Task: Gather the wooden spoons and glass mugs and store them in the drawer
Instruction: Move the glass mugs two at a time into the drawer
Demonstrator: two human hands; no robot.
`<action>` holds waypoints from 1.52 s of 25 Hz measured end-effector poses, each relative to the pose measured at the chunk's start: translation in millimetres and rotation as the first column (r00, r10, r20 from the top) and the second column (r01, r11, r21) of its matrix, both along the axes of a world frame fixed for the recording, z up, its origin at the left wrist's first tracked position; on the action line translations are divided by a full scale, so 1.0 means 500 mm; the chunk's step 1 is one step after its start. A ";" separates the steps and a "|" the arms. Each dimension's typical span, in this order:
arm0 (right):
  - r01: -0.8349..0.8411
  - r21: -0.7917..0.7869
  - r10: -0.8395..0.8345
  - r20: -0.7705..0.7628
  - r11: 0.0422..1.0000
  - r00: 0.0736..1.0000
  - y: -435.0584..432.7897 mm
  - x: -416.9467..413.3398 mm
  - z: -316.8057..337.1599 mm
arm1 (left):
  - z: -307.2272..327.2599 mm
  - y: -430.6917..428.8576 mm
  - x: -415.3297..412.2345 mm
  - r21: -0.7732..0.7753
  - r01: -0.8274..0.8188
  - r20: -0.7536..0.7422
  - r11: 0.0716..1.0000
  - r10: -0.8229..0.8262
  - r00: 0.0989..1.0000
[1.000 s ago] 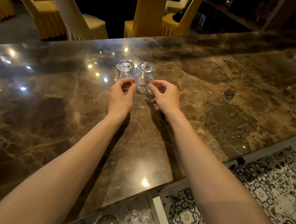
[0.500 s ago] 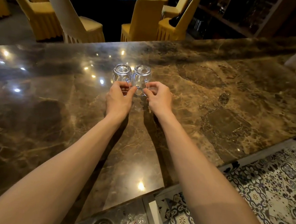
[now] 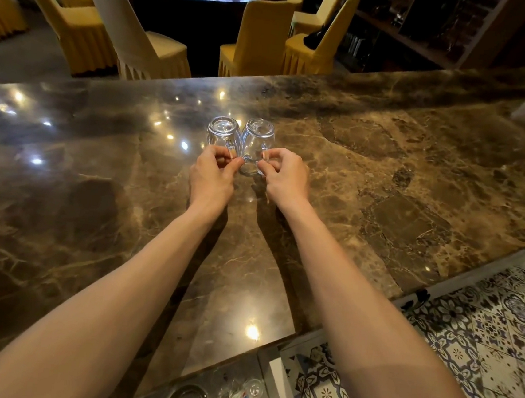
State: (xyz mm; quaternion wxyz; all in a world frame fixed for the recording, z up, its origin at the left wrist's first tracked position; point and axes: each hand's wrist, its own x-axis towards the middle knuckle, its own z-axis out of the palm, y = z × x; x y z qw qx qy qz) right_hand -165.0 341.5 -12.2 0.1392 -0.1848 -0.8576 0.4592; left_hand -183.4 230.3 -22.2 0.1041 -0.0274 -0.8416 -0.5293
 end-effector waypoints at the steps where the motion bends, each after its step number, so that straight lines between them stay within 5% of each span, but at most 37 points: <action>1: -0.002 0.005 0.002 0.000 1.000 1.000 -0.002 0.001 0.000 | 0.001 -0.003 0.002 0.001 0.007 -0.004 1.000 -0.007 1.000; 20: -0.062 0.037 0.066 -0.109 0.997 0.992 -0.066 0.084 0.049 | 0.073 -0.120 0.105 -0.019 0.100 -0.089 0.995 -0.101 0.991; 38: -0.177 -0.079 0.165 -0.140 0.981 0.976 -0.228 0.348 0.090 | 0.115 -0.317 0.369 0.023 0.118 -0.061 0.993 -0.116 0.991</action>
